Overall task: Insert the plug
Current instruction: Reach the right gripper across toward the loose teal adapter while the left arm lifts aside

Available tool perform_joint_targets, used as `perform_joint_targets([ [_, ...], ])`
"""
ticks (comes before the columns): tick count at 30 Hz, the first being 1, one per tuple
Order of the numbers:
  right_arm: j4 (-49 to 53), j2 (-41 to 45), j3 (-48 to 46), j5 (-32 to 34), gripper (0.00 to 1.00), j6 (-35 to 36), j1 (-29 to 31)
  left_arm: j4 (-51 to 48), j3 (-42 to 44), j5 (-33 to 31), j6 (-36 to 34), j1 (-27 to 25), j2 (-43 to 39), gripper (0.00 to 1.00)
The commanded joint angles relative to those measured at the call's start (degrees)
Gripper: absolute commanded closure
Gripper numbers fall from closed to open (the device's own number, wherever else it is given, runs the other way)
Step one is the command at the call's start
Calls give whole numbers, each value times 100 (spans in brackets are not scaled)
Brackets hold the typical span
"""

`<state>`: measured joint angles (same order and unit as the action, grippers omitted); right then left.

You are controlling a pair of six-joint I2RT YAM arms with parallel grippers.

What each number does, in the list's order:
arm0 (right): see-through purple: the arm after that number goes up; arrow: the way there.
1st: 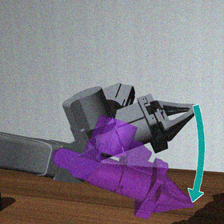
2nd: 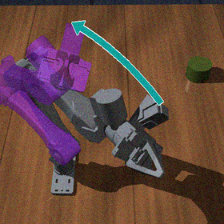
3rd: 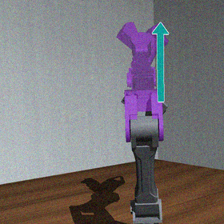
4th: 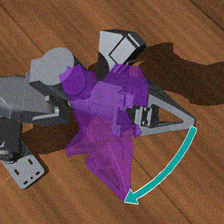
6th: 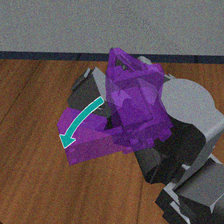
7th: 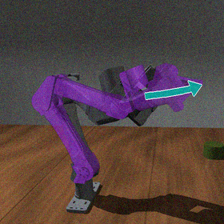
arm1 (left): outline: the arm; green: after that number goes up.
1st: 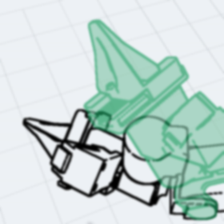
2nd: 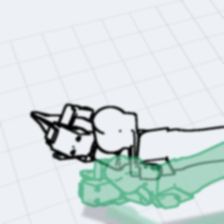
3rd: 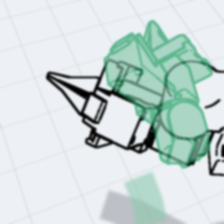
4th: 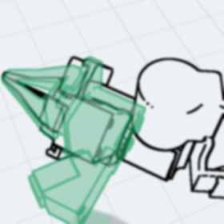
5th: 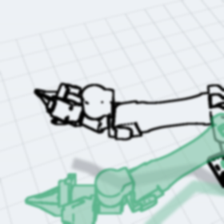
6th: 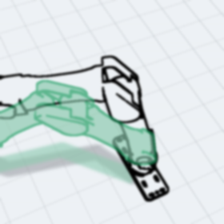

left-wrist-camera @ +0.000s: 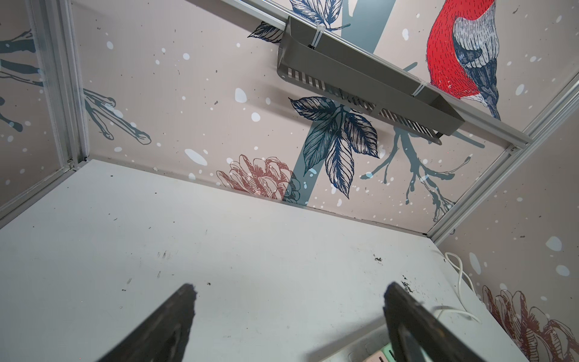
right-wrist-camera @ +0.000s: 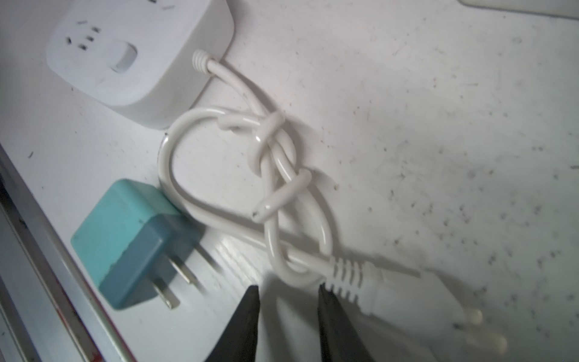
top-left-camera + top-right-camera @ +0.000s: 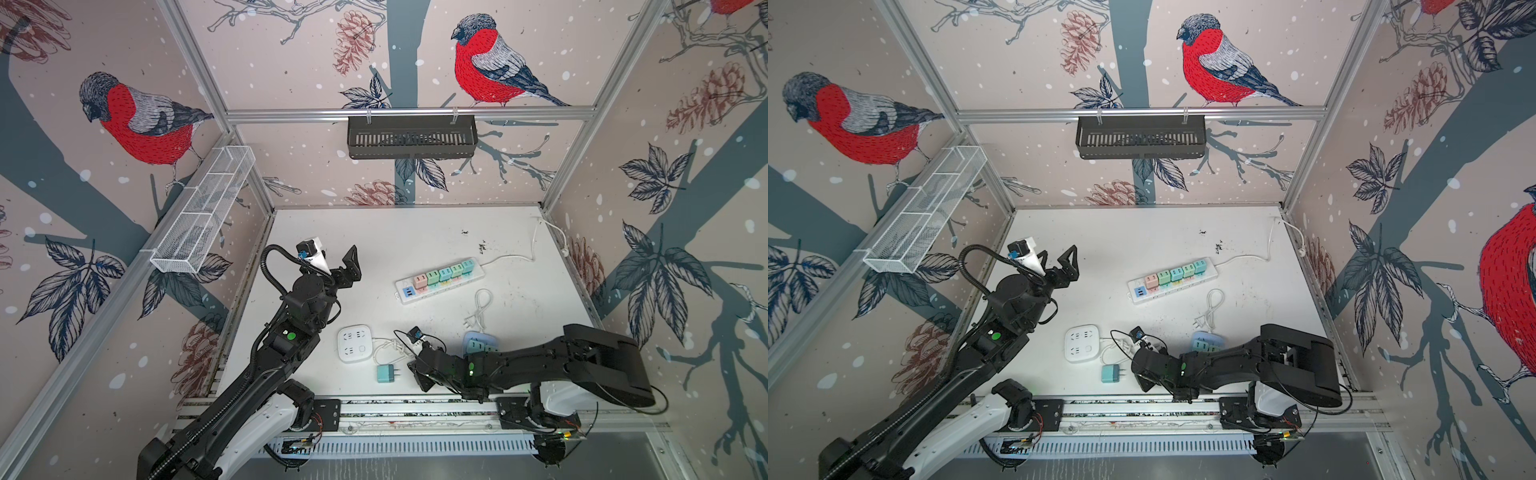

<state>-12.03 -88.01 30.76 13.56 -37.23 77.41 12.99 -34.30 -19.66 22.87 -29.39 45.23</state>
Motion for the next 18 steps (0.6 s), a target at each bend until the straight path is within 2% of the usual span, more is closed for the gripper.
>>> perform_joint_targets([
  [1,-31,-319,190,-219,69,142,-326,54,2,-151,-15,6,-73,6],
  [7,-194,-1219,902,-361,72,533,-1008,56,49,-162,-50,9,-189,6],
  [18,-561,-3082,2791,-1063,69,1029,-1468,36,44,-205,-81,11,-255,6],
])
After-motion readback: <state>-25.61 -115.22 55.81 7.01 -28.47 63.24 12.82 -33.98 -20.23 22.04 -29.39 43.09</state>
